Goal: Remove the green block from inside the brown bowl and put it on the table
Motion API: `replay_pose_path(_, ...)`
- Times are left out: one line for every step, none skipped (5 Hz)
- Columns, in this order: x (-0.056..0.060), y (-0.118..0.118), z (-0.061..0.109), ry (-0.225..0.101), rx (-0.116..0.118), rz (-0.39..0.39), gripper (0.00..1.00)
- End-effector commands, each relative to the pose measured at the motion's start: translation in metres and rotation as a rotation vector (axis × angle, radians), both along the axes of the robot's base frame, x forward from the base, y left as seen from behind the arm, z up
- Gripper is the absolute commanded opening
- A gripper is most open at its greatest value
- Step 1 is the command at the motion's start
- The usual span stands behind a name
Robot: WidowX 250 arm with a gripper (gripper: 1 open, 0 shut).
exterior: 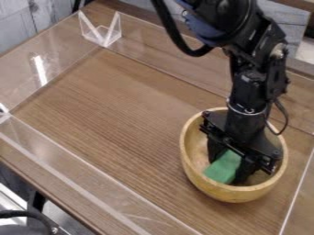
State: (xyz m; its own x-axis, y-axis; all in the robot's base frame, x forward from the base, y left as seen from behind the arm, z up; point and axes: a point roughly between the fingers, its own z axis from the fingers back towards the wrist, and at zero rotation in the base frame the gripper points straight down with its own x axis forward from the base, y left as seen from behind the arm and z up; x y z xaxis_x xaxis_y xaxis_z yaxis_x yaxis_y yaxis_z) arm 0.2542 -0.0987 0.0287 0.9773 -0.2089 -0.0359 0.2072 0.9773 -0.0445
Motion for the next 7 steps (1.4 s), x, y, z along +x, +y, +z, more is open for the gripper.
replay_pose_path(0.006,0.000,0.008,-0.018,-0.019,0.013,0.00)
replay_pose_path(0.004,0.000,0.009,-0.004,-0.025,0.015,0.00)
replay_pose_path(0.003,0.001,0.009,0.011,-0.031,0.018,0.00)
replay_pose_path(0.001,0.001,0.011,0.027,-0.037,0.021,0.00)
replay_pose_path(-0.001,0.003,0.013,0.045,-0.043,0.024,0.00)
replay_pose_path(-0.003,0.004,0.015,0.061,-0.050,0.029,0.00)
replay_pose_path(-0.005,0.007,0.020,0.082,-0.058,0.036,0.00)
